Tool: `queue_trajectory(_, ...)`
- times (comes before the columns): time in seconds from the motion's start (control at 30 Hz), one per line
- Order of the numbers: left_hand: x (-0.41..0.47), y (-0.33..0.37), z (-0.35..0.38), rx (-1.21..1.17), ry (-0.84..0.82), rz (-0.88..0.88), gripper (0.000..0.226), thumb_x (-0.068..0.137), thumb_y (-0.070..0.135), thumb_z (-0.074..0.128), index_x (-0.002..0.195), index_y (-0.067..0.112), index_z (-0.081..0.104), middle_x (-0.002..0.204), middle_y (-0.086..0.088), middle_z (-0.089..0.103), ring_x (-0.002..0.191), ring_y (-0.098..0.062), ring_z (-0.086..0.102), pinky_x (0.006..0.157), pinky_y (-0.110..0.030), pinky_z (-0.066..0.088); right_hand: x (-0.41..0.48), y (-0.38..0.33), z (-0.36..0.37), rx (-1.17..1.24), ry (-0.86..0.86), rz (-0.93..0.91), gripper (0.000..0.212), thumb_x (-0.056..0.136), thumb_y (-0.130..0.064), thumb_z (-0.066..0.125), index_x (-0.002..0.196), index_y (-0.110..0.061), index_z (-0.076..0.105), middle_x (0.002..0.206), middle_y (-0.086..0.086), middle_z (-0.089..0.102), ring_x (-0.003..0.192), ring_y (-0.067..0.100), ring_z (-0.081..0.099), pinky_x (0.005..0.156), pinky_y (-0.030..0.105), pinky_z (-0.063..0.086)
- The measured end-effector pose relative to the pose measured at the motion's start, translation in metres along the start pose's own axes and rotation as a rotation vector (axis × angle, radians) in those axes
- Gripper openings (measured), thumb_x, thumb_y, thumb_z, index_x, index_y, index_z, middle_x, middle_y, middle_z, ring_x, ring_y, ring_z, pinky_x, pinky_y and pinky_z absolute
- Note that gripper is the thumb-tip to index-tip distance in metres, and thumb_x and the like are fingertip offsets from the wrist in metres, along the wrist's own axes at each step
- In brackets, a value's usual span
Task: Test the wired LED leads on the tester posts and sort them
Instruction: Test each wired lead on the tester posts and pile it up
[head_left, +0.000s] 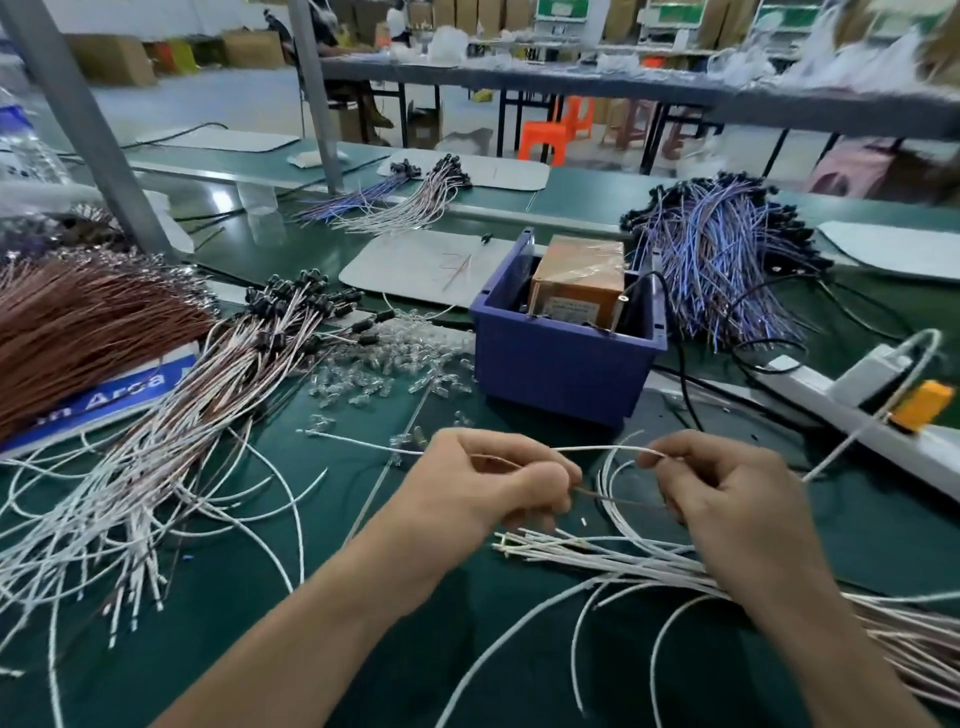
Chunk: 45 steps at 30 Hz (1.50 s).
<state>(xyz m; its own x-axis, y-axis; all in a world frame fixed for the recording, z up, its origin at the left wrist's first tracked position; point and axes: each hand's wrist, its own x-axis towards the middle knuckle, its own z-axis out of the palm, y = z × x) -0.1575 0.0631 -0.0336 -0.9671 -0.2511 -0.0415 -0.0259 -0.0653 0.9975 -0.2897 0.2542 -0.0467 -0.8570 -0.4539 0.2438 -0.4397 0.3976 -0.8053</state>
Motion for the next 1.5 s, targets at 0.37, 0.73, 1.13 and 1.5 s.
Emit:
queue_trajectory(0.37,0.007,-0.036,-0.009,0.717,0.464,0.148,0.018,0.087,0.022,0.078,0.079,0.039,0.076,0.073,0.028,0.070,0.069,0.004,0.066,0.066,-0.006,0.045,0.000,-0.005,-0.019,-0.394,0.061,0.069,0.015,0.081,-0.023,0.072,0.083,-0.037,0.078,0.065,-0.022,0.068,0.070,0.009,0.067,0.068,0.026,0.048)
queue_trajectory(0.73,-0.002,-0.030,0.003,0.694,0.211,0.204,0.020,0.076,0.047,0.068,0.091,0.042,0.081,0.102,0.029,0.070,0.102,0.005,0.065,0.088,-0.008,0.042,0.004,0.001,-0.012,-0.083,0.081,0.160,0.033,0.086,-0.010,0.071,0.069,-0.038,0.075,0.062,-0.016,0.070,0.063,0.004,0.064,0.054,0.012,0.045)
queue_trajectory(1.13,-0.006,-0.028,0.006,0.533,0.216,0.244,0.020,0.075,0.042,0.079,0.095,0.041,0.081,0.082,0.020,0.076,0.075,-0.009,0.069,0.071,-0.011,0.048,0.004,0.002,-0.007,0.030,0.145,0.222,0.030,0.089,-0.013,0.068,0.079,-0.041,0.077,0.065,-0.012,0.072,0.058,0.012,0.064,0.059,0.032,0.055)
queue_trajectory(1.5,-0.007,-0.035,0.013,0.794,0.335,0.373,0.020,0.078,0.050,0.070,0.070,0.034,0.077,0.064,0.016,0.058,0.069,-0.010,0.052,0.071,-0.015,0.036,0.003,0.006,0.000,0.065,0.036,0.223,0.029,0.092,-0.015,0.065,0.084,-0.040,0.077,0.062,-0.005,0.070,0.053,0.011,0.058,0.058,0.034,0.051)
